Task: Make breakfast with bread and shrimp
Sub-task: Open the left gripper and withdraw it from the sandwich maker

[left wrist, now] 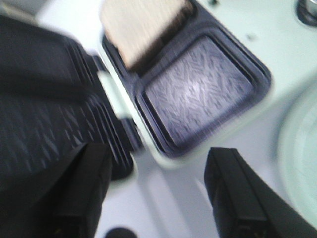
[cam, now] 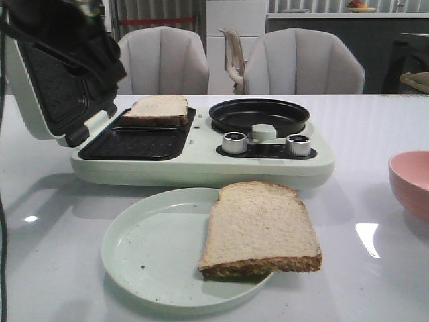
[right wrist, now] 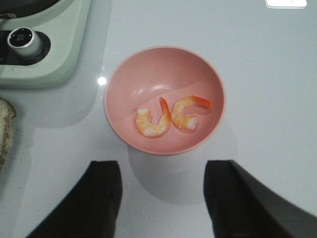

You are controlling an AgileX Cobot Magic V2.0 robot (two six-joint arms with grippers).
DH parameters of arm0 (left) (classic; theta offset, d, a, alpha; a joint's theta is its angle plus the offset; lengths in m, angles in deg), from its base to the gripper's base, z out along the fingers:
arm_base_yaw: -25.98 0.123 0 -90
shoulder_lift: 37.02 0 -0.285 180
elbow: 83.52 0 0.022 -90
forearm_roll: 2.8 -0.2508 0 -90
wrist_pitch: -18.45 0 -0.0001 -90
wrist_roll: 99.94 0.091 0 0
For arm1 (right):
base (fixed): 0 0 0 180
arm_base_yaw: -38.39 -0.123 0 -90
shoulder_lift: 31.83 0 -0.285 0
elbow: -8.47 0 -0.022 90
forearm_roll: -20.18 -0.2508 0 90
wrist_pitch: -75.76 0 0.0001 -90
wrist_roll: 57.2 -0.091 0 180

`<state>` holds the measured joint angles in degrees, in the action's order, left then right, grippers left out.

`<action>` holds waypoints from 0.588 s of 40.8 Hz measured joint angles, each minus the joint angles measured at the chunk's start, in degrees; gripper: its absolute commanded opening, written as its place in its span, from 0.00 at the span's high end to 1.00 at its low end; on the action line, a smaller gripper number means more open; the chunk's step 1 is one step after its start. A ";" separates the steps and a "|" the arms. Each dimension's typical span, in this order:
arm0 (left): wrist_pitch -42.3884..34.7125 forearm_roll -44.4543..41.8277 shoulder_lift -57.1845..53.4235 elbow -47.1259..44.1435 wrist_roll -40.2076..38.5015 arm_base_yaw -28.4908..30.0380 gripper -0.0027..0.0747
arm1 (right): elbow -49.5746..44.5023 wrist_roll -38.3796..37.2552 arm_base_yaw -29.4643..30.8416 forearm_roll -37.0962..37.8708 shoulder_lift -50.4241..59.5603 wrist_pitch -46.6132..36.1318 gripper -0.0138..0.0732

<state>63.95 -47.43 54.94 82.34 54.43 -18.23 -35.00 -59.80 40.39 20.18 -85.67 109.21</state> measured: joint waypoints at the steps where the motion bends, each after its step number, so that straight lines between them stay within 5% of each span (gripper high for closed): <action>1: 0.89 3.72 -1.40 -0.09 1.41 0.00 0.36 | 0.00 0.00 0.00 0.00 0.00 0.00 0.28; 9: 2.03 22.88 -11.36 -3.70 12.33 2.74 0.36 | 0.00 0.00 0.00 0.00 0.00 0.00 0.28; 16: -1.98 41.86 -20.44 -11.59 24.74 10.84 0.36 | 0.00 0.00 0.00 0.00 0.00 -1.50 0.28; 24: -4.01 48.59 -31.02 -19.94 29.52 14.82 0.36 | 0.00 0.00 0.00 -7.06 -0.13 -1.09 0.28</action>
<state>59.94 1.16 23.92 62.39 83.95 -3.41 -35.00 -59.80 40.39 13.13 -85.80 108.12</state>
